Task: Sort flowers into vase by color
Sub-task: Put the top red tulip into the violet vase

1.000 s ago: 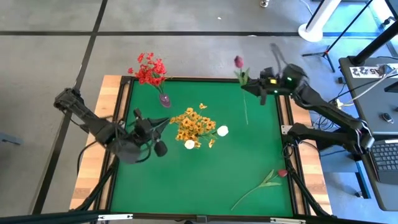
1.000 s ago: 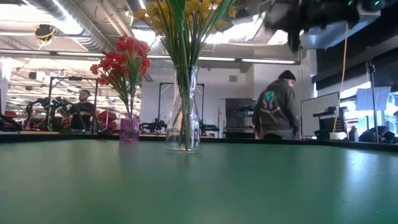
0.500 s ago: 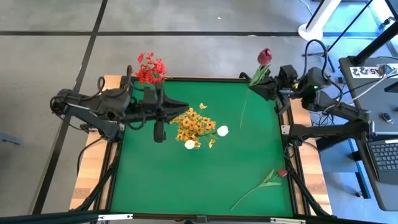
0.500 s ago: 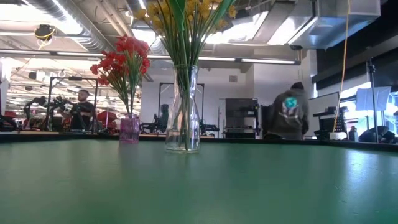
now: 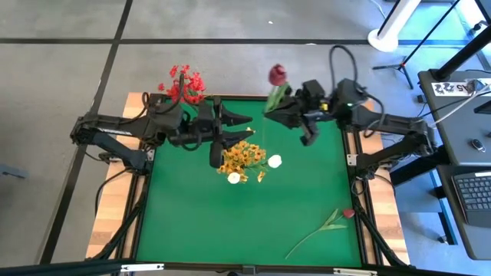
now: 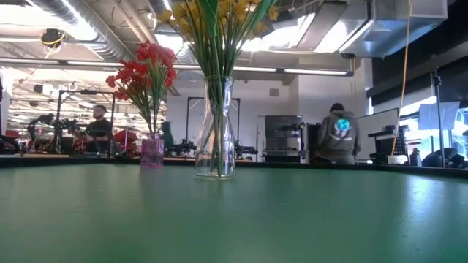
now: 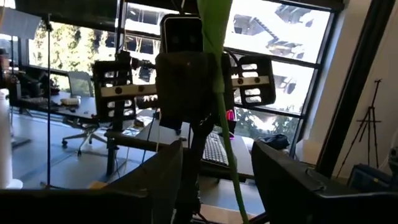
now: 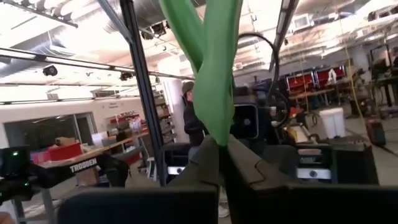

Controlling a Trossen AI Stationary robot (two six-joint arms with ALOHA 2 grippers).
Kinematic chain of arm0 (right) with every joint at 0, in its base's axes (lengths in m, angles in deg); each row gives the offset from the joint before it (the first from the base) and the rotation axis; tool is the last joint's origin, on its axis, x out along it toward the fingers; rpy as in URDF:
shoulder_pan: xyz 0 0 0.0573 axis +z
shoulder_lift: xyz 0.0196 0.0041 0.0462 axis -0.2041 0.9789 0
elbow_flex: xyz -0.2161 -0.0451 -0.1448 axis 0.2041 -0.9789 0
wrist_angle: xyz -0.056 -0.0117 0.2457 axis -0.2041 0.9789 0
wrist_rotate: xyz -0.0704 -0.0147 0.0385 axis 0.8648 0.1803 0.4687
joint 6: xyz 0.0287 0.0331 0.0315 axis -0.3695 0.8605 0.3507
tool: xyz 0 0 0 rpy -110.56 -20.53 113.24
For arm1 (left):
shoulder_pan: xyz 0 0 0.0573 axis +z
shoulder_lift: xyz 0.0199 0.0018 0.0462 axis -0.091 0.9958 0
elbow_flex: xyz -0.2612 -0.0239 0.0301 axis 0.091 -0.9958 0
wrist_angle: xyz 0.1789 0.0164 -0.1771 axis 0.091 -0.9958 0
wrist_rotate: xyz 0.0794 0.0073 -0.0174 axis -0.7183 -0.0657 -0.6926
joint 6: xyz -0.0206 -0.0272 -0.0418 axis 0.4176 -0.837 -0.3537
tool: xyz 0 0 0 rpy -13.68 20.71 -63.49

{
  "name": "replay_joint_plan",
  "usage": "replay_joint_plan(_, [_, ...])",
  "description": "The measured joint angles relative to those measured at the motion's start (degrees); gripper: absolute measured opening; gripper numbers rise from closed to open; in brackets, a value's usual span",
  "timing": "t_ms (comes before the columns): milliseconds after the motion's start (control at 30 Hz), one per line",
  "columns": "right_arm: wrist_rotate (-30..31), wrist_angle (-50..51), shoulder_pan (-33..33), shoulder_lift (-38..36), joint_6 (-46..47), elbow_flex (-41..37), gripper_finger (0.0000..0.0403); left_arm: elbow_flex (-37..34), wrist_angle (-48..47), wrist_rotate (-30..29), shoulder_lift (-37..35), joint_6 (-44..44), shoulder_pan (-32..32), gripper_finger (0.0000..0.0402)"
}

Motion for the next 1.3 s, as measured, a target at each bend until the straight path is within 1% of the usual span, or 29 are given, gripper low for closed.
replay_joint_plan(100, [-0.33,-0.30,-0.01,3.40,1.09,2.37,0.0002,-0.02,0.17,-0.11,-0.04,-0.23,-0.26,0.0196])
replay_joint_plan(233, [-0.46,-0.30,-0.02,6.72,1.35,4.91,0.0002,-0.02,0.24,-0.39,-0.07,-0.23,-0.30,0.0197])
replay_joint_plan(300, [-0.35,-0.51,0.00,7.88,1.41,5.81,0.0002,-0.02,0.27,-0.70,-0.07,-0.23,-0.28,0.0193])
replay_joint_plan(433, [-0.48,-0.20,-0.01,8.90,2.42,6.06,0.0002,-0.02,-1.37,-4.00,-0.09,-0.19,-0.31,0.0176])
replay_joint_plan(500, [-0.69,0.12,-0.02,8.90,2.46,6.07,0.0002,-0.02,-1.80,-5.98,-0.09,-0.19,-0.31,0.0158])
replay_joint_plan(567, [-0.97,0.13,-0.02,8.88,2.39,6.11,0.0002,-0.02,-1.84,-6.96,-0.09,-0.19,-0.31,0.0131])
replay_joint_plan(767, [-1.73,2.29,-0.11,8.86,2.27,6.13,0.0002,-0.02,-2.40,-8.14,-0.09,-0.23,-1.09,0.0019])
replay_joint_plan(800, [-1.91,2.74,-0.10,8.86,2.25,6.15,0.0002,-0.03,-2.56,-9.00,-0.07,-0.23,-1.41,0.0011])
replay_joint_plan(900, [-2.02,4.18,-0.09,8.79,1.58,6.20,0.0008,-0.04,-3.34,-12.28,-0.02,-0.19,-2.54,0.0006])
replay_joint_plan(1000, [-3.41,4.72,-0.11,8.53,0.08,6.20,0.0031,-0.04,-4.53,-14.96,-0.34,1.21,-3.46,0.0004])
replay_joint_plan(1067, [-4.04,5.64,-0.09,7.62,-0.63,6.13,0.0057,-0.04,-4.76,-16.20,-1.13,1.96,-4.03,0.0003])
replay_joint_plan(1133, [-5.32,7.32,-0.09,5.94,-2.27,6.07,0.0090,-0.04,-4.97,-17.59,-2.51,2.45,-4.71,0.0003])
replay_joint_plan(1200, [-5.42,8.96,0.00,3.99,-3.90,6.07,0.0126,0.07,-5.10,-19.45,-4.13,2.75,-5.36,0.0002])
replay_joint_plan(1300, [-5.42,12.50,0.04,1.48,-5.21,6.11,0.0181,0.07,-7.17,-22.64,-6.10,5.51,-7.02,0.0002])
